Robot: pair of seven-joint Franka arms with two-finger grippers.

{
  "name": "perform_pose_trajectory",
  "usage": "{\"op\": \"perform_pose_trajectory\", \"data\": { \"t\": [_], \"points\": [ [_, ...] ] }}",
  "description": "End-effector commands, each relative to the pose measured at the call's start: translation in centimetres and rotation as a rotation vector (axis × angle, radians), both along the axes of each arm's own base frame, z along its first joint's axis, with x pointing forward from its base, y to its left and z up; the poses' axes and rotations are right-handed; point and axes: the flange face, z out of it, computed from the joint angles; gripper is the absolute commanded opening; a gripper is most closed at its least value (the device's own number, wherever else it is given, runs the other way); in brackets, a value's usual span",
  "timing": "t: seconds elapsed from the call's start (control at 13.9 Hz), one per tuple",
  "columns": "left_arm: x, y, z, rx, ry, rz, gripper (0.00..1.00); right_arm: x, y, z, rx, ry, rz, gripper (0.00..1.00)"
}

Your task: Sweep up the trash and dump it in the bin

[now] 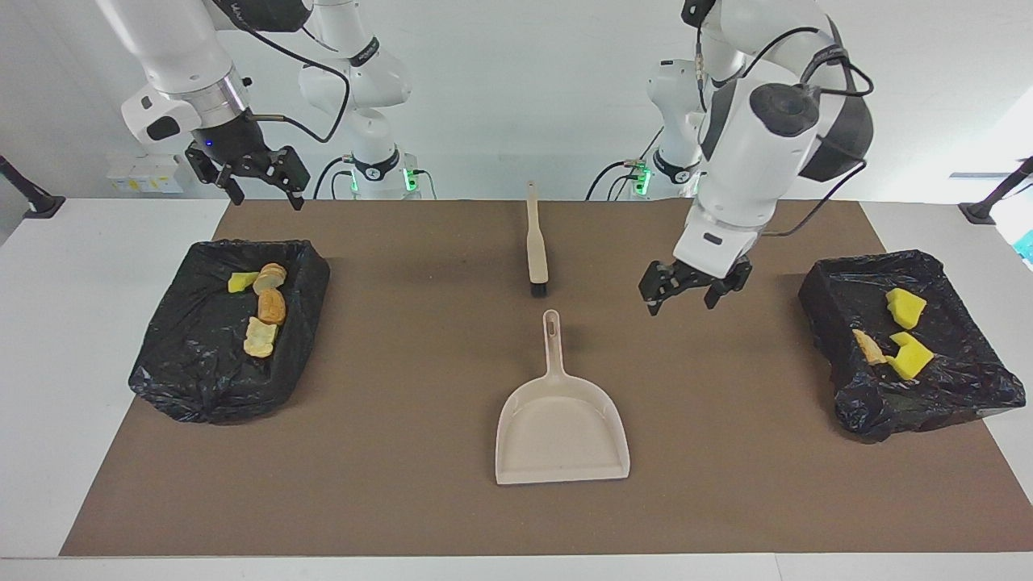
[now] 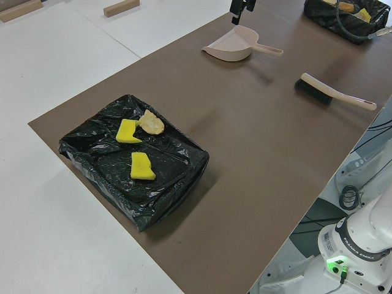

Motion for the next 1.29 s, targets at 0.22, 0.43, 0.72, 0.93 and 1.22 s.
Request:
{"op": "perform_pose_trajectory", "data": {
  "t": [0.22,0.43,0.72,0.93,1.22],
  "points": [
    [-6.4,7.6,6.1,0.024,0.113,-0.040,1.00,-0.4,0.0,0.3,0.011,-0.007,-0.018,1.00],
    [-10.9,9.9,5.8,0.040,0.179,-0.012,1.00,-0.4,0.2,0.3,0.012,-0.007,-0.015,1.00],
    [-10.4,13.0,5.2,0.026,0.130,0.053,1.00,-0.4,0.2,0.4,0.012,-0.007,-0.015,1.00],
    [-9.8,13.1,5.3,0.023,0.107,0.021,1.00,-0.4,-0.1,0.3,0.012,-0.004,-0.021,1.00],
    [-7.7,15.2,5.9,0.014,-0.007,-0.038,1.00,-0.4,0.0,0.3,0.012,-0.004,-0.020,1.00]
  ]
}}
